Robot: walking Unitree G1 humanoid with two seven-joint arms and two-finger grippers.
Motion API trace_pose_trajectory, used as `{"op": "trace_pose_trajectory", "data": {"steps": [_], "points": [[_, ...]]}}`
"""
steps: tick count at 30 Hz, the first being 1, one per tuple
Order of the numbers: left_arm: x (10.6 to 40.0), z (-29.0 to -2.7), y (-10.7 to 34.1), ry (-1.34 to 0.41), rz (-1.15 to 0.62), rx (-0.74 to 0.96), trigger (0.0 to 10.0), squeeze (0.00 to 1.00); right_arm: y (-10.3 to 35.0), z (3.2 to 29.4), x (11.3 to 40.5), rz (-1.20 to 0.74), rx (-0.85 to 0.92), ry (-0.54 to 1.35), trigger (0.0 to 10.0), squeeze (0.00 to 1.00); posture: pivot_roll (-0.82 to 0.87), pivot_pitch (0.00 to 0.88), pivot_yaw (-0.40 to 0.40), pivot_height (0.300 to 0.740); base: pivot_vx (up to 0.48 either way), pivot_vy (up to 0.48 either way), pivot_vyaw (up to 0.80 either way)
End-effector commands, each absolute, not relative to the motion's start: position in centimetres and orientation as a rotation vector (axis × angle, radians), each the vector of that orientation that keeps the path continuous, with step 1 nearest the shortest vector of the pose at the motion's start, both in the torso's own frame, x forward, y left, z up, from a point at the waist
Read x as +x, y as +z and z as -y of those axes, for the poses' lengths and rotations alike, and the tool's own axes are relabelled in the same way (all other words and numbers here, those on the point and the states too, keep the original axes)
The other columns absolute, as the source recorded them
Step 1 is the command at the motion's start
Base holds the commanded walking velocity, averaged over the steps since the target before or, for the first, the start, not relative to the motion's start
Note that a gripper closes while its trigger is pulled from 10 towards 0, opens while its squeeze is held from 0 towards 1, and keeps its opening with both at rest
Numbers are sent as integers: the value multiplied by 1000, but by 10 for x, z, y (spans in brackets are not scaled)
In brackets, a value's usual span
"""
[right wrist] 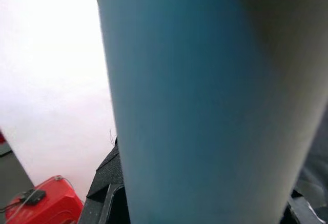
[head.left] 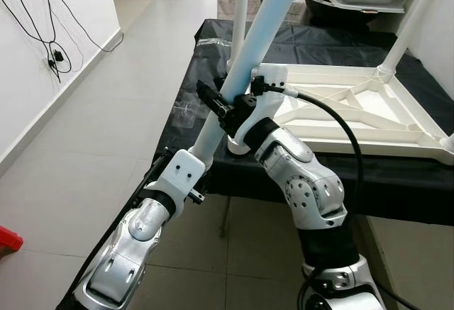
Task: Building children table
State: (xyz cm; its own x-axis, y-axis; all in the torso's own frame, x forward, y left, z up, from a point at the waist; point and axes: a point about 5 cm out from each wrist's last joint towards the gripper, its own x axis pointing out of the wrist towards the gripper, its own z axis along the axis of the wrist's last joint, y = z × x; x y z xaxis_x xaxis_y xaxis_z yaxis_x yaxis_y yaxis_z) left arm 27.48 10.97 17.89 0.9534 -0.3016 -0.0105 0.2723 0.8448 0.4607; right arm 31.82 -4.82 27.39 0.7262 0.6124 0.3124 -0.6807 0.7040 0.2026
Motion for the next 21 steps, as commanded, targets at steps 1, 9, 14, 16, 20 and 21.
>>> {"op": "trace_pose_trajectory", "data": {"steps": [1,9,14,16,20,21], "points": [[277,-112,176,-300,57,490,10000,0,275,47,313,231,321,754,10000,0,96,68,-49,740,0,0,0],[278,-110,175,-313,68,473,10000,0,275,44,306,209,332,782,10000,0,94,71,-49,740,0,0,0],[277,-107,174,-324,67,468,10000,0,276,42,303,206,335,798,10000,0,91,70,-50,740,0,0,0],[277,-107,174,-327,68,466,10000,0,276,42,302,202,338,802,10000,0,92,71,-49,740,0,0,0],[278,-106,172,-336,67,460,10000,0,277,40,298,197,331,823,10000,0,92,71,-49,740,0,0,0],[277,-105,171,-340,65,457,10000,0,277,40,298,197,331,825,10000,0,90,68,-47,740,0,0,0]]}}
